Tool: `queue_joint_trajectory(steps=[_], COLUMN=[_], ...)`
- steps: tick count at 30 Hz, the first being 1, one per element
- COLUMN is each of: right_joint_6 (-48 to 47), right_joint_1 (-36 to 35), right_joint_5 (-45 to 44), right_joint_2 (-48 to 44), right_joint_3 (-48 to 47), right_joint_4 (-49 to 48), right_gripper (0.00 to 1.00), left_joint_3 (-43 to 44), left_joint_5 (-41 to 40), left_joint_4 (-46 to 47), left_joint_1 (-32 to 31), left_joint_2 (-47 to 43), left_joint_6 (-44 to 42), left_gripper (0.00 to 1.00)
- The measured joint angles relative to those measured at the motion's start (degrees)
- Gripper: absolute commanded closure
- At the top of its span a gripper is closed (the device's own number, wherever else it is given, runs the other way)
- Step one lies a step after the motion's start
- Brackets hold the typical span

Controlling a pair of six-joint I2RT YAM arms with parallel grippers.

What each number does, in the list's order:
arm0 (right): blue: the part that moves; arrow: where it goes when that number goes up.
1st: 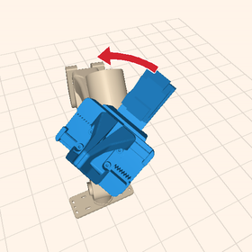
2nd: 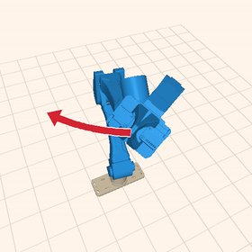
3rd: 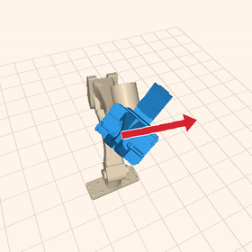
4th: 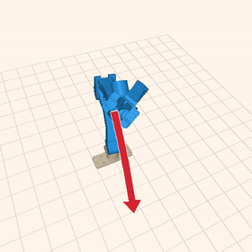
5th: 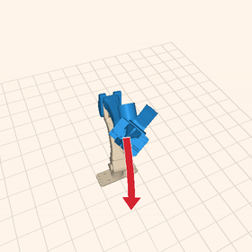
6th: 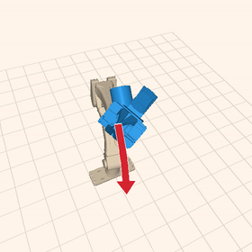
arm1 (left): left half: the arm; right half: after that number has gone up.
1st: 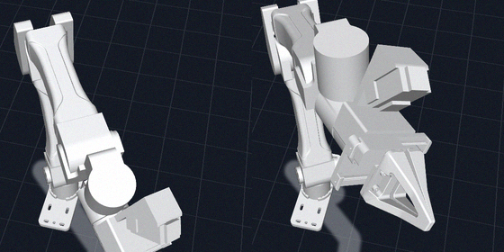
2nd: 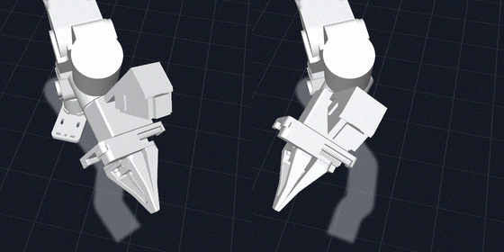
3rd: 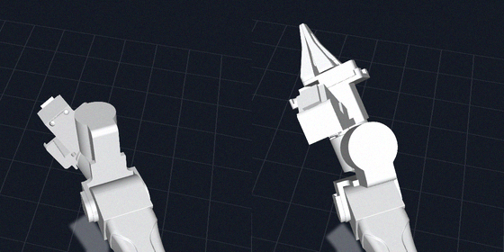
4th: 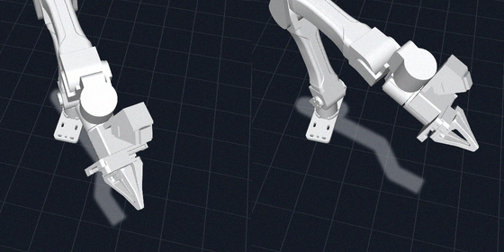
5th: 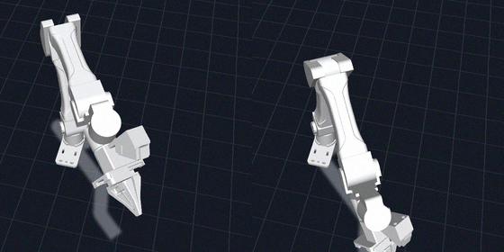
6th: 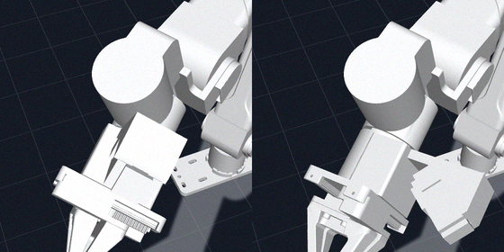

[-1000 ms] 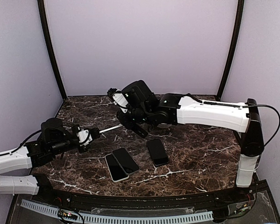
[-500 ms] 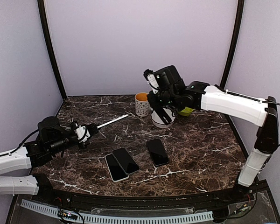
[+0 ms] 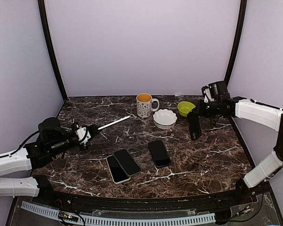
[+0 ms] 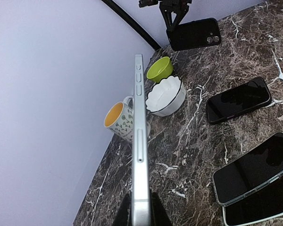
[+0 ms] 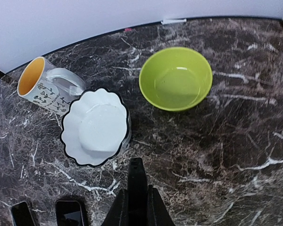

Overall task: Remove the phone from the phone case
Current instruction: Place the phone case at the center of the board.

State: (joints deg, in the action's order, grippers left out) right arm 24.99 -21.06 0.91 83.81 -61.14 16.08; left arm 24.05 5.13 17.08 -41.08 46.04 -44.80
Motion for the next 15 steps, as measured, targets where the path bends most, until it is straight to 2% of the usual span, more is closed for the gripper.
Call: queue_joint_trajectory(steps=[7, 15], right_joint_6=[5.6, 4.4], right_joint_1=[7.4, 9.2], right_joint_5=[15.3, 22.6], right_joint_2=[3.7, 14.3], right_joint_3=[3.2, 1.5], right_joint_4=[-3.7, -6.6], right_gripper=[1.0, 0.99], left_joint_3=[0.0, 0.0], left_joint_5=[0.1, 0.2], left_joint_4=[0.0, 0.0], left_joint_1=[0.0, 0.0], left_joint_2=[0.0, 0.0], left_joint_6=[0.2, 0.4], left_gripper=[1.0, 1.0])
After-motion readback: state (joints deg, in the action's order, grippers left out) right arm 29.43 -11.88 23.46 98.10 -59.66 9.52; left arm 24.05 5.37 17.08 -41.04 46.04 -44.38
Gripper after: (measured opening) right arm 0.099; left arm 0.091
